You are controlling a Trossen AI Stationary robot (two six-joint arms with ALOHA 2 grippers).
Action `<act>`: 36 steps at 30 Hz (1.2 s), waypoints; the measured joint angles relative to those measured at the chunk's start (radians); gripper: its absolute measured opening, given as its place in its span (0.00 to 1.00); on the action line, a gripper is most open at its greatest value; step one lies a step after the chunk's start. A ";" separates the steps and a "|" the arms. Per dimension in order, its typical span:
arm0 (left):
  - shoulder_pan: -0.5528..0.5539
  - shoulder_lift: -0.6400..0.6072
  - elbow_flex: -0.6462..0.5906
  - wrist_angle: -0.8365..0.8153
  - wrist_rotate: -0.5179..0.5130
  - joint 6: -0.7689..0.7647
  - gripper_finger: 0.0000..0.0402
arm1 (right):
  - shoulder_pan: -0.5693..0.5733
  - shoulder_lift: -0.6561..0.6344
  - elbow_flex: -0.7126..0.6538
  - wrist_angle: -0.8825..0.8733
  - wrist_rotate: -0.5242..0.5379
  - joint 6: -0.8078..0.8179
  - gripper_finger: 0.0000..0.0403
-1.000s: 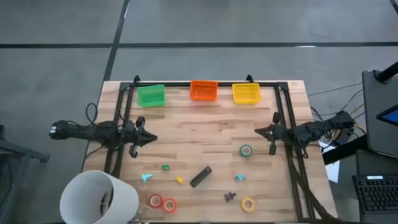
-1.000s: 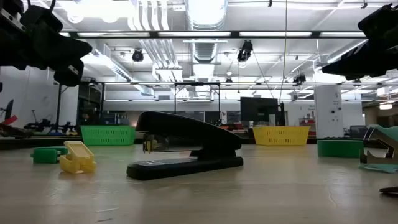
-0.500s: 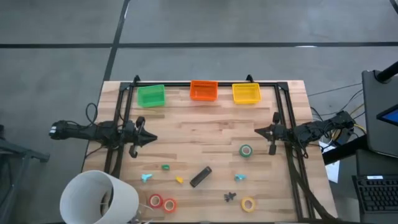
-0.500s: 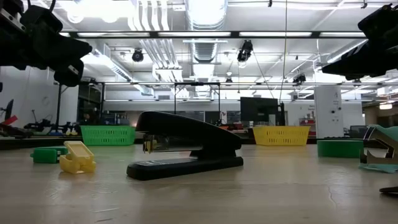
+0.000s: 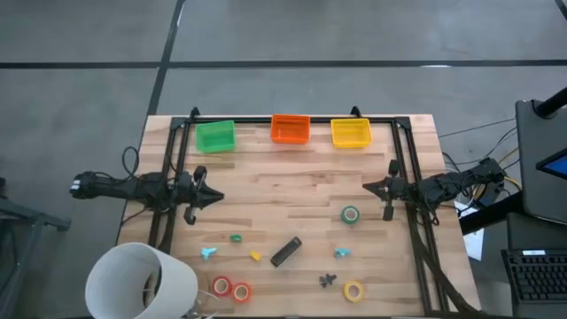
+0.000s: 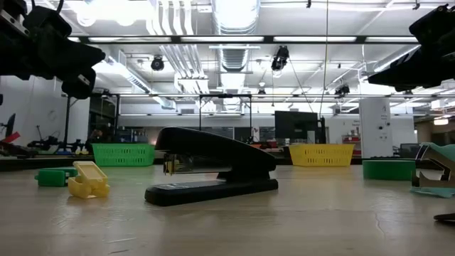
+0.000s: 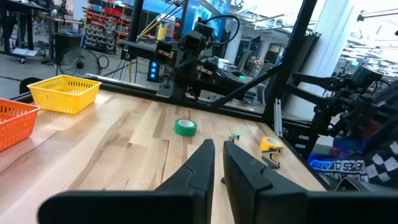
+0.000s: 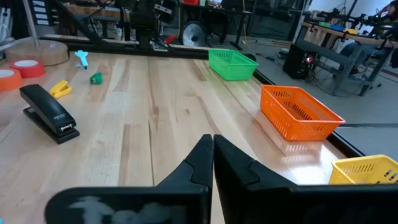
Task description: Pick and place Stapler, Stapler remover, tape
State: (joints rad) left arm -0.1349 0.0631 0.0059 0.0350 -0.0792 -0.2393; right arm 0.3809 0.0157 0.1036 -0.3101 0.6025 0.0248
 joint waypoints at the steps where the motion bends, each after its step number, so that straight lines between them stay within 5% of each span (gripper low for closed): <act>1: 0.000 0.000 0.000 0.000 0.000 0.000 0.09 | 0.000 0.000 0.000 0.000 0.000 0.000 0.02; 4: 0.000 0.000 0.000 0.000 0.000 0.000 0.09 | -0.002 0.000 0.000 0.004 0.006 -0.059 0.02; 13: 0.000 0.000 0.000 -0.001 0.000 0.000 0.09 | -0.004 -0.001 0.000 0.007 0.021 -0.846 0.02; 15: 0.000 0.000 0.000 -0.002 0.001 0.000 0.09 | -0.005 0.000 0.000 0.007 -0.034 -0.898 0.02; 19: 0.000 0.000 0.000 -0.003 0.002 0.000 0.09 | -0.004 0.001 0.000 0.017 -0.358 -0.685 0.02; 22: 0.000 0.000 0.000 -0.003 0.002 0.000 0.09 | -0.004 0.001 -0.003 0.053 -0.492 -0.518 0.02; 28: 0.000 0.000 0.000 -0.004 0.002 0.000 0.09 | -0.004 -0.001 -0.007 0.192 -0.538 0.139 0.02; 36: 0.000 0.000 0.000 -0.004 0.002 0.000 0.09 | -0.004 0.004 -0.026 0.409 -0.516 0.179 0.02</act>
State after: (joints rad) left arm -0.1349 0.0635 0.0059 0.0309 -0.0772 -0.2394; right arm 0.3767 0.0200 0.0773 0.0985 0.0861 0.2034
